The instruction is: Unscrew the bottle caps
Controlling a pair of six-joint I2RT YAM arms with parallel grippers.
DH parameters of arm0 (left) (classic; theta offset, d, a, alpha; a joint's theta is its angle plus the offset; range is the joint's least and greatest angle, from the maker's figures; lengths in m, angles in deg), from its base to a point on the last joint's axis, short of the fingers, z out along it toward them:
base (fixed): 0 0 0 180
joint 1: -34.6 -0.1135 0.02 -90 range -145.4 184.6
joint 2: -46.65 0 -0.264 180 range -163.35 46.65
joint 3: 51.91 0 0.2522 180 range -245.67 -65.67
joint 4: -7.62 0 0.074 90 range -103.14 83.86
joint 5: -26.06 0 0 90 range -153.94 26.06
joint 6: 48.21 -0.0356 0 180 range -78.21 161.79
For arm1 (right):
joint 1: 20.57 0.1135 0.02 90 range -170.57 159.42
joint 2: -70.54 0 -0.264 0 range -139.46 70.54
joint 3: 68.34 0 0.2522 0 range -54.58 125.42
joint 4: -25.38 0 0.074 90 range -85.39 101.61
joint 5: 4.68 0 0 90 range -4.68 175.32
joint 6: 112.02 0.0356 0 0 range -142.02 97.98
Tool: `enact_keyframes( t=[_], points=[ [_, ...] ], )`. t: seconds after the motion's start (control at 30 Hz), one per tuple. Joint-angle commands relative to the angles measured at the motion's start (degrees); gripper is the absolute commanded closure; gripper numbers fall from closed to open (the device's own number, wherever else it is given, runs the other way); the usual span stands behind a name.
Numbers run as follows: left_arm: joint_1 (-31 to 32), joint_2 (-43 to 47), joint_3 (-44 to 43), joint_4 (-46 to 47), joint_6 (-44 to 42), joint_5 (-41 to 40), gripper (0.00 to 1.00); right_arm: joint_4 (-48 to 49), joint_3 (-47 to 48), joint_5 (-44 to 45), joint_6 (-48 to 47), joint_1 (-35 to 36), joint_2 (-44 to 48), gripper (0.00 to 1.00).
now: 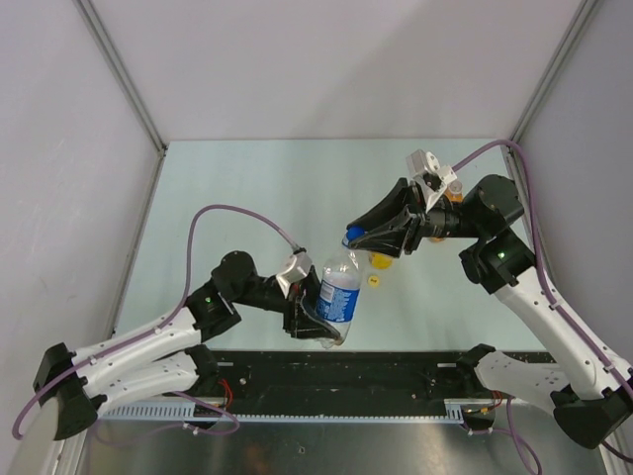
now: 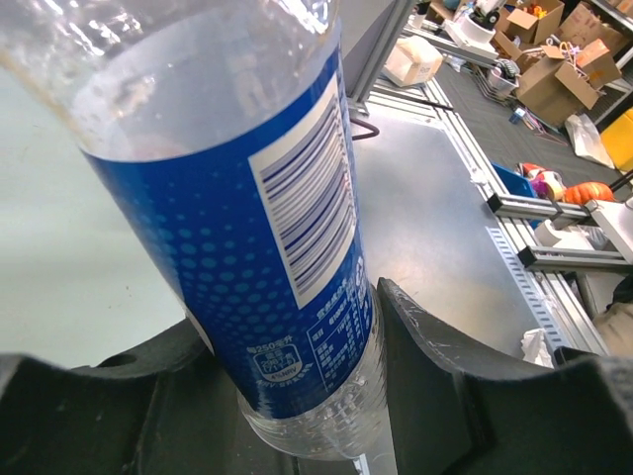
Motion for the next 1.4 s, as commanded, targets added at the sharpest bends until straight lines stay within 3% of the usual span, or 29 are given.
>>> enact_keyframes(
  t=[0.0, 0.43, 0.53, 0.7, 0.97, 1.2, 1.37],
  points=[
    [-0.4, -1.1, 0.0, 3.3, -2.2, 0.8, 0.73, 3.3, 0.0, 5.7, 1.9, -0.6, 1.3, 0.85],
    [-0.5, -1.7, 0.4, 1.0, -3.8, -1.9, 0.73, 5.3, -2.0, 16.1, 4.0, -1.2, 4.6, 0.84],
    [-0.6, -0.8, 0.4, -1.3, -4.6, -6.8, 0.79, 3.0, -2.3, 17.1, 2.8, -1.3, 5.3, 0.84],
    [-0.8, 1.8, -0.2, -8.6, -6.5, -21.5, 0.91, -4.1, -3.0, 17.5, -0.5, -1.3, 5.8, 0.83],
    [-0.9, 13.1, 2.9, -13.3, -6.6, -43.4, 0.92, -12.9, -6.8, 16.7, -4.4, -1.2, 5.6, 0.82],
    [-0.8, 25.0, 5.6, -14.1, -5.2, -48.4, 0.83, -19.1, -9.7, 22.1, -8.8, 2.2, 0.3, 0.82],
    [-0.8, 26.1, 5.5, -15.9, -5.1, -48.8, 0.83, -22.6, -10.2, 29.0, -9.0, 6.2, -8.8, 0.82]
  ],
)
